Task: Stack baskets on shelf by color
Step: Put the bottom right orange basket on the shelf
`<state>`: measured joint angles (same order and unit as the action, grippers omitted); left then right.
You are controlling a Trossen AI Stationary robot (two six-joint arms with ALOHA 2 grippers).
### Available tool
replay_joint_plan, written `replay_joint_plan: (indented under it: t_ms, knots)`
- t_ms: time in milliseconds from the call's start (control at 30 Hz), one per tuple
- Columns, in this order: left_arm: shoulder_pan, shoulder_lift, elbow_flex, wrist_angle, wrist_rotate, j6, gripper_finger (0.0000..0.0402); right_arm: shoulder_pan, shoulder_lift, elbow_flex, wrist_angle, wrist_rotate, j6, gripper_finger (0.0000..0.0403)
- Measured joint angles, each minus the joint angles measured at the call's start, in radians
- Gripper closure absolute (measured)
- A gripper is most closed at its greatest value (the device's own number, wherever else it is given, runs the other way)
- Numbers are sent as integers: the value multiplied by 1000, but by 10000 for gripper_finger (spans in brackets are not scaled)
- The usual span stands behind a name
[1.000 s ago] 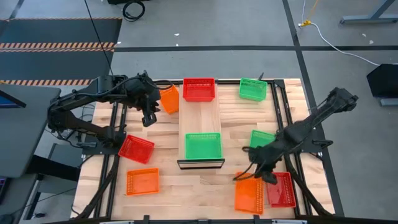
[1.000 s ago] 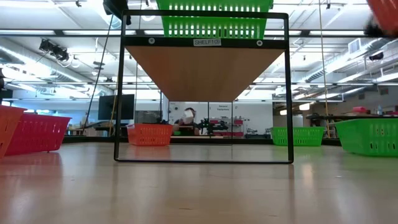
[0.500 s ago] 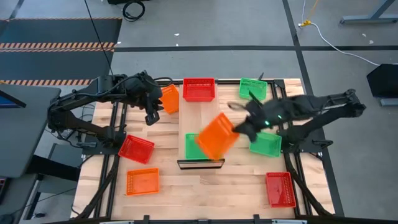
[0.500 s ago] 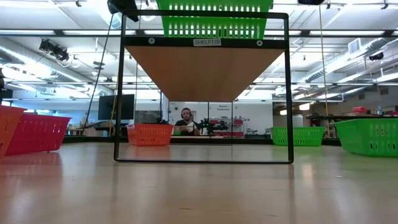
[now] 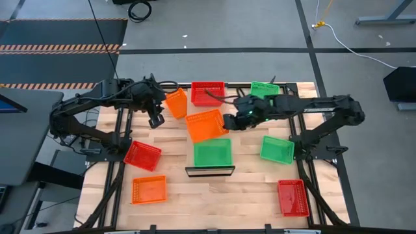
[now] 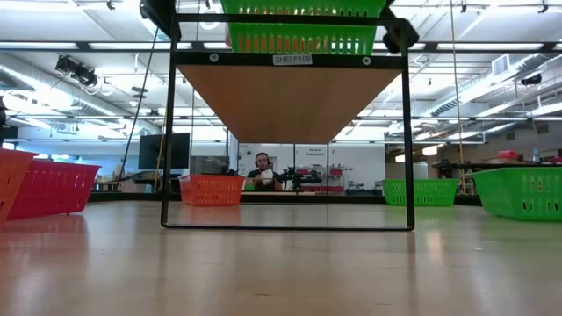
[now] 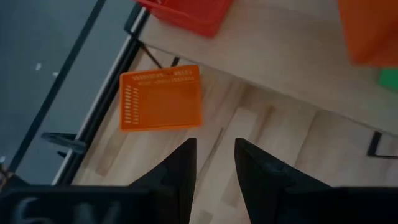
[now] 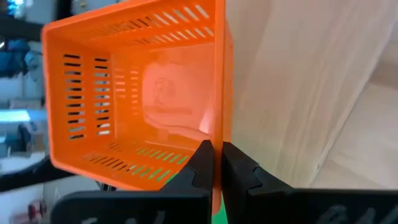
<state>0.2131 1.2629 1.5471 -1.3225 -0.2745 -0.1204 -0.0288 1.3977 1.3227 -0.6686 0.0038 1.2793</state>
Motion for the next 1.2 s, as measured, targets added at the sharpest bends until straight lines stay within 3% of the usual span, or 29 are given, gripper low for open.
replay_joint_plan:
  t_ms: [367,1200]
  knots:
    - [0,-22,0,5,-42,13,285,-12,15,1,-12,84,160,388]
    - [5,-30,0,16,-46,5,285,-35,81,0,-91,73,168,370]
